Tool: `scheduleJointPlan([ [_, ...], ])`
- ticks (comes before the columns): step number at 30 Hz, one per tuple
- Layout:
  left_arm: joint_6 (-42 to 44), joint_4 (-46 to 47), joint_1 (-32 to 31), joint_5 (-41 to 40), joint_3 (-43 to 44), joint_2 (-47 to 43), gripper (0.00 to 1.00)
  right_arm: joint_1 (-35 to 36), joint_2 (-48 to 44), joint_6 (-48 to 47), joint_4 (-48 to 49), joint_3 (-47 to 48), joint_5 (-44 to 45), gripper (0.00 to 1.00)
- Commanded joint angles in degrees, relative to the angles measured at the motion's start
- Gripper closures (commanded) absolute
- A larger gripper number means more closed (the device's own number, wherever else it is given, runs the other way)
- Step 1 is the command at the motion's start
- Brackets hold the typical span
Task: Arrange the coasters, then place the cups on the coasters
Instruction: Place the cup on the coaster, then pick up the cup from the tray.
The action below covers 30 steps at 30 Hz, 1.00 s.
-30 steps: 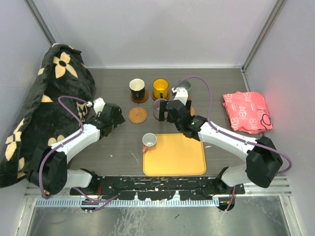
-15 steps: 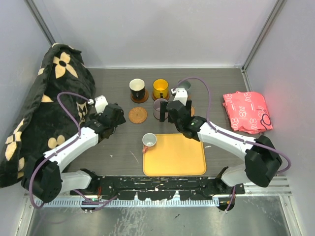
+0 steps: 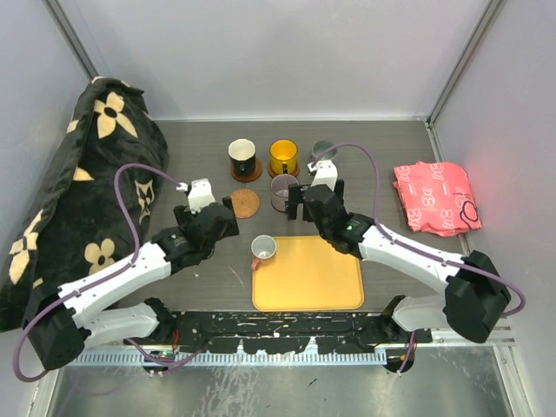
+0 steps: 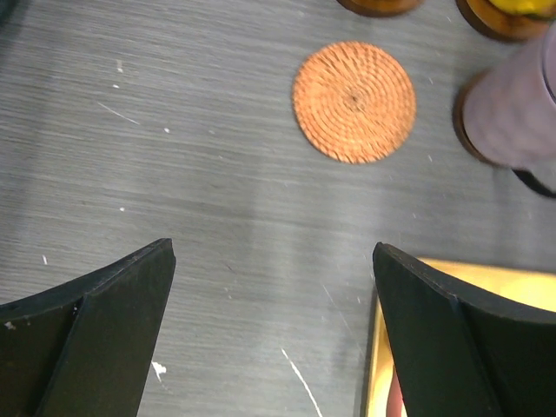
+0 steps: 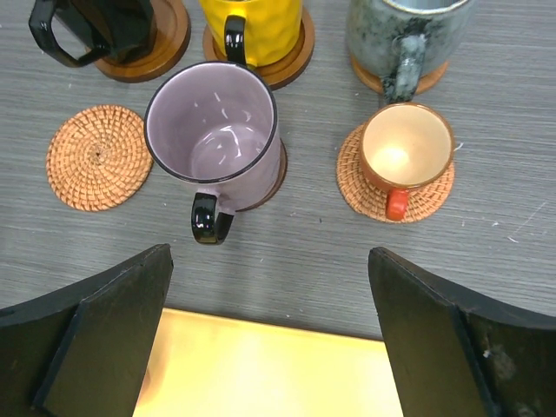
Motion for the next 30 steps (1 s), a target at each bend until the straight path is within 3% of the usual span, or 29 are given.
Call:
scheduleJointPlan([
  [1,0.7,-2.9,-5.9,-3.2,0.8,-1.1,0.02,-0.3,-5.9,-1.3,5.0,-1.8,4.8,0.0],
  [7,0.3,-3.2,-12.4,-0.8,-0.9,-1.7,0.02,-0.3,-13.8,-1.3,13.0,-9.0,5.3,0.0],
  [30,-4.8,-1.3,-29.9,-1.3,-2.5,5.1,0.01,-0.4,-13.0,0.1,7.5,-7.5,7.9,0.0],
])
